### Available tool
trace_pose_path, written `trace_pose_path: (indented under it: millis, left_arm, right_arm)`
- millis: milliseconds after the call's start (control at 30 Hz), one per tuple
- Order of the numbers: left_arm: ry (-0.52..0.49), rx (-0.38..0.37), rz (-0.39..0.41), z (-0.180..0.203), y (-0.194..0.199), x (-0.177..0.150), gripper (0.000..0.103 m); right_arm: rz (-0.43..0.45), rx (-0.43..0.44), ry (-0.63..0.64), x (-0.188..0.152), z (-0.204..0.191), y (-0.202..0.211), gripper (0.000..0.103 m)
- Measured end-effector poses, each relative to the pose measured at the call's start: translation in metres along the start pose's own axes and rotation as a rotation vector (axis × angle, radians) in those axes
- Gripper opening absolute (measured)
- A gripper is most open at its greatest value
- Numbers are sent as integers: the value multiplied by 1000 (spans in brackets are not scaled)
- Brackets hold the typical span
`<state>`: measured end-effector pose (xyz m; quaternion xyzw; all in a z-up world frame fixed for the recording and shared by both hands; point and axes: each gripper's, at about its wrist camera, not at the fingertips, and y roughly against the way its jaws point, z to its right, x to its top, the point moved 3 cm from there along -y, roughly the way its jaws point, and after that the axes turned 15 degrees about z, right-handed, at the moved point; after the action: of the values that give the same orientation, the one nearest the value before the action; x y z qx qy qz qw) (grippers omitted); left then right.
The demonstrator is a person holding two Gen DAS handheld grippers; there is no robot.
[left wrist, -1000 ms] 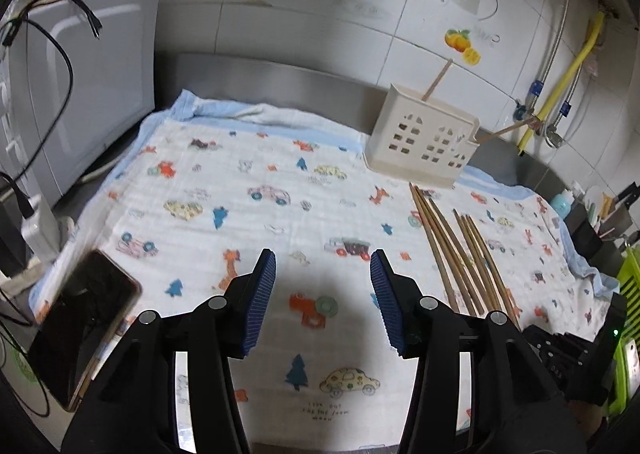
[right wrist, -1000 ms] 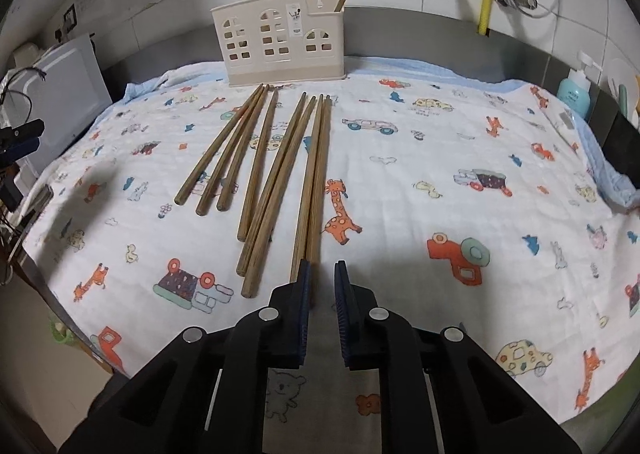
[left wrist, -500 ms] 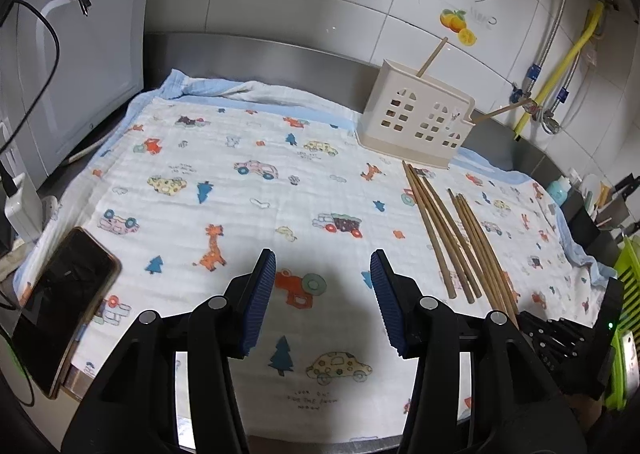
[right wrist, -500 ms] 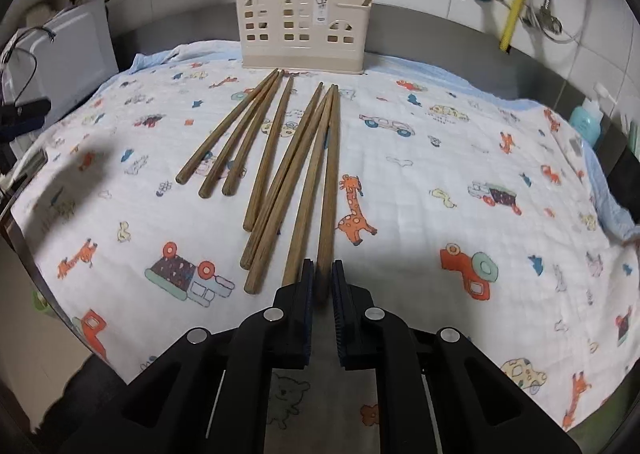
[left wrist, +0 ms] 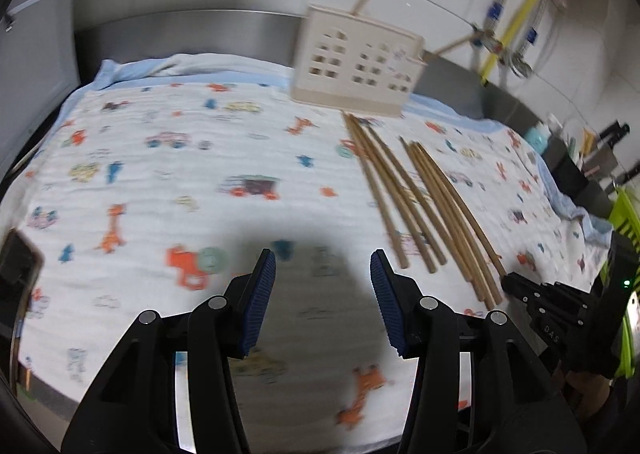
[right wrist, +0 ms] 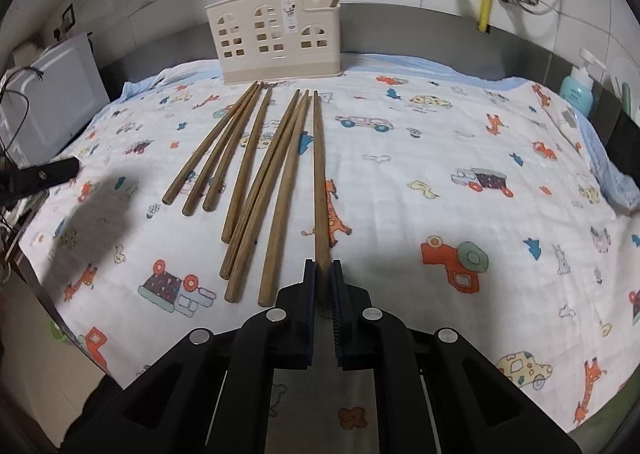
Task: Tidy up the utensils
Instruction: 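Grasp a chopstick with the left tool while the right tool holds its chopstick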
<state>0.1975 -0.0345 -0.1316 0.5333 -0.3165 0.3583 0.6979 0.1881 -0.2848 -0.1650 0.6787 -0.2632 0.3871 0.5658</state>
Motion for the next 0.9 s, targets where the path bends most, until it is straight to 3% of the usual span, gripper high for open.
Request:
trace_pose_path:
  millis: [300,467,567,900]
  left_arm:
    - [-28,-19,-40,43,-41,-6,47]
    - [-42,-20,-65,55,-59,-7,26]
    - [-45,-22,-71,59,-65,-8,19]
    - [-46,8,-103,59,-84,-14,14]
  right_arm:
    - [12,15,-17,-2,5,3,7]
    - [23,28,-35,-3,8,5,7]
    - [28,26,-25,-4,8,5,7]
    - [38,38,-40,-4,9,6,7]
